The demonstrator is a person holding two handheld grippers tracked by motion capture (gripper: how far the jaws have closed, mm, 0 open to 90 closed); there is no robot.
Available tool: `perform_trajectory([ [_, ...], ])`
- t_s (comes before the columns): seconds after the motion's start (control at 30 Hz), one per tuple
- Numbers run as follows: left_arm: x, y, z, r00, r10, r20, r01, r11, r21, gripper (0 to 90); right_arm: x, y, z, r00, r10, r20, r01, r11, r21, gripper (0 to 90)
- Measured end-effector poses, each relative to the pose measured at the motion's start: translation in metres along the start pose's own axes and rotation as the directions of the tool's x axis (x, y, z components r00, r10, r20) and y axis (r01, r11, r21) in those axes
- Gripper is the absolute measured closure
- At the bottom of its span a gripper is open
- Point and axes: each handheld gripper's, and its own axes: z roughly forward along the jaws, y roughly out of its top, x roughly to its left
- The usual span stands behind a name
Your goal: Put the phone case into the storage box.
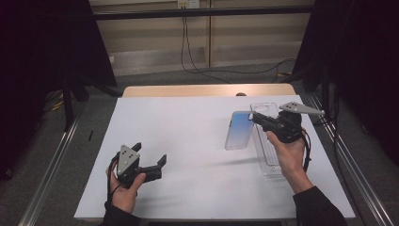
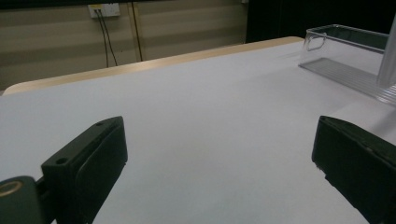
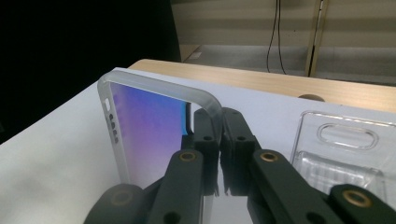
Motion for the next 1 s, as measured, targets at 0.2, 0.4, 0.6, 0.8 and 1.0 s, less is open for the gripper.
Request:
perform_trajectory([
  [0.2,0.008,-0.005,-0.007,0.9997,-0.017,-0.017,0.017,0.9997,-0.017,3.5,-0.007,0.008,-0.003,0.9997,-0.008,0.024,0.008,1.000,-0.021,86.0],
  [0.4,0.014,-0.007,-0.009,0.9993,-0.031,-0.018,0.030,0.9984,-0.048,4.2,-0.012,0.015,-0.007,0.9989,-0.006,0.046,0.008,0.999,-0.040,86.0],
  [0.6,0.016,-0.013,-0.012,0.9996,-0.015,-0.022,0.013,0.9965,-0.083,4.2,-0.016,0.019,-0.009,0.9981,-0.011,0.060,0.014,0.998,-0.054,85.9],
  [0.8,0.021,-0.020,-0.017,0.9997,-0.007,-0.025,0.005,0.9939,-0.110,4.0,-0.020,0.026,-0.012,0.9965,-0.014,0.082,0.019,0.997,-0.071,86.0],
  [1.0,0.022,-0.024,-0.018,0.9996,0.018,-0.020,-0.020,0.9927,-0.119,3.3,-0.028,0.032,-0.015,0.9942,-0.023,0.106,0.032,0.996,-0.086,85.9],
])
